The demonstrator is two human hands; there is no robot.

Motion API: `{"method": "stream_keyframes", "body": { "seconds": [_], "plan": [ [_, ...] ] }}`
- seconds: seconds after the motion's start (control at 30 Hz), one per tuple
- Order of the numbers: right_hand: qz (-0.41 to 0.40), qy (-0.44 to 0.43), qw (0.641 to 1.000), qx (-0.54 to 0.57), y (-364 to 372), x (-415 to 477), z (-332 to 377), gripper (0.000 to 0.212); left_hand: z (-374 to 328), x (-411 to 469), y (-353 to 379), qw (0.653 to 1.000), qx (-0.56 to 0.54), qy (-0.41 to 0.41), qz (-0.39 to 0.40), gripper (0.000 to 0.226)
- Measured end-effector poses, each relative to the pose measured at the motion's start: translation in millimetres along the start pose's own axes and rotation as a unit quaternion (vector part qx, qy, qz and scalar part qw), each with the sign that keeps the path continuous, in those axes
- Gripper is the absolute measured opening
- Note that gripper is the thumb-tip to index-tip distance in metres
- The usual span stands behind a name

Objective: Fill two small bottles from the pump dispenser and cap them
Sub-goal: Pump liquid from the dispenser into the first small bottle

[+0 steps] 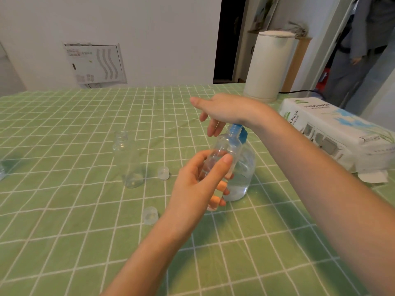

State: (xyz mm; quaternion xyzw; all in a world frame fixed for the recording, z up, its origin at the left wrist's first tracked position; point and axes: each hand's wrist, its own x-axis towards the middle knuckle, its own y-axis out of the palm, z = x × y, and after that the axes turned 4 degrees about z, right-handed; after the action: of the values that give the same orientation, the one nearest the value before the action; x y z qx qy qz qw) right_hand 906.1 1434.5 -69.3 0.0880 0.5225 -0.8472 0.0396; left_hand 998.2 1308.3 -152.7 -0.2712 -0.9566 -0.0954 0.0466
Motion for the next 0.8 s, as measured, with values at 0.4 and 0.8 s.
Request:
{"method": "stream_keyframes", "body": {
  "seconds": [0.4, 0.8],
  "plan": [
    [-0.061, -0.057, 0.996, 0.012, -9.2, -0.9, 3.4, 0.055, -3.0, 2.2, -0.5, 1.0, -0.002, 0.01, -0.003, 0.043],
    [-0.006, -0.011, 1.0, 0.01, -0.7, -2.5, -0.8, 0.06, 0.6, 0.7, -0.9, 1.0, 0.011, 0.003, -0.002, 0.039]
  ]
}}
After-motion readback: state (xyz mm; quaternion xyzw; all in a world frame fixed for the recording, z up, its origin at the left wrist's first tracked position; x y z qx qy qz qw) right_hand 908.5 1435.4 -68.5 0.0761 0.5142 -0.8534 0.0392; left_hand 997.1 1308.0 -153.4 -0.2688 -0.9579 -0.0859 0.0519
